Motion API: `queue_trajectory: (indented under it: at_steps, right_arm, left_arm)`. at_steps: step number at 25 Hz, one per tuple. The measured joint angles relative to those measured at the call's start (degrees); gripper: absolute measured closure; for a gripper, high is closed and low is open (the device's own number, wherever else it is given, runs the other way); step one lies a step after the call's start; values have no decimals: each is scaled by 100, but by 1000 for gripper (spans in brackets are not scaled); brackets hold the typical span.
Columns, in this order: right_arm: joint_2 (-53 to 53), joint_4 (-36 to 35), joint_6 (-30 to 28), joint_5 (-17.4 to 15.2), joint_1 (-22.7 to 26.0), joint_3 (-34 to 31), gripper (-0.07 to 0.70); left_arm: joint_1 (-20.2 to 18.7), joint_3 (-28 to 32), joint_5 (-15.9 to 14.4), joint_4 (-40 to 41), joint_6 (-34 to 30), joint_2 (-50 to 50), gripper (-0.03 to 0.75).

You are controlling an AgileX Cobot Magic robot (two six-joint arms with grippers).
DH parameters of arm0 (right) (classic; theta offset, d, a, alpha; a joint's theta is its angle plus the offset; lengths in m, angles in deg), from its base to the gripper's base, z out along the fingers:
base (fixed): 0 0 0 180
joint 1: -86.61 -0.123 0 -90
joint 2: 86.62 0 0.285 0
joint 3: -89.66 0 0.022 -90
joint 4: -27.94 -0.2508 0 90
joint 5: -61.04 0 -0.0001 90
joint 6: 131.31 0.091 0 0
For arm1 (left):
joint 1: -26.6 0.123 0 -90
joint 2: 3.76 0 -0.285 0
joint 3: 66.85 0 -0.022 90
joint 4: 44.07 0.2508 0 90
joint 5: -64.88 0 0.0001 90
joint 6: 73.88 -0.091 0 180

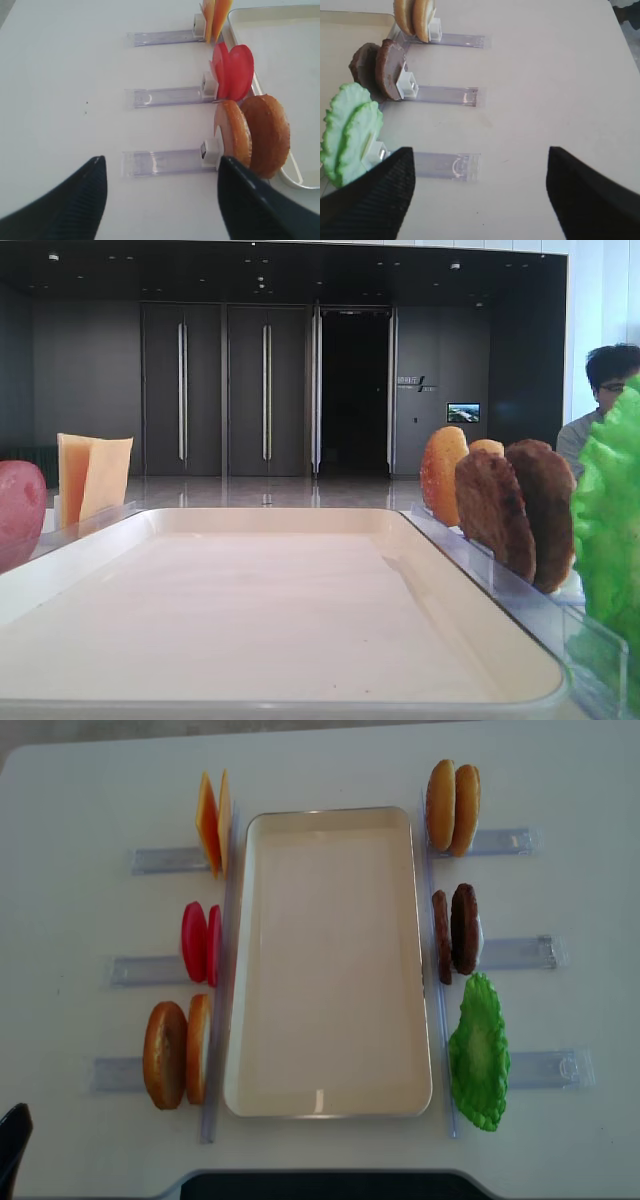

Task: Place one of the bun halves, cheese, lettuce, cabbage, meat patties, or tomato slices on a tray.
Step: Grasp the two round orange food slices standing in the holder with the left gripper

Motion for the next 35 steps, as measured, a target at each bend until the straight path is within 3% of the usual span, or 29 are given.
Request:
queue_trajectory:
  at_steps: [6,12,18,28,35]
  right_arm:
    - [0,0,0,0,0,0,86]
    - [0,0,0,0,0,0,86]
    - [0,0,0,0,0,0,86]
    - [0,0,0,0,0,0,86]
    - [0,0,0,0,0,0,86]
  left_arm:
    - [0,-9,-23,0,0,0,198]
    - [0,-241,-427,83,419,129,216]
    - [0,-608,-741,62,887,1162,231]
    - [0,-1198,-704,-156,1040,3386,240]
    - [0,-1442,-304,-475,991,4937,241]
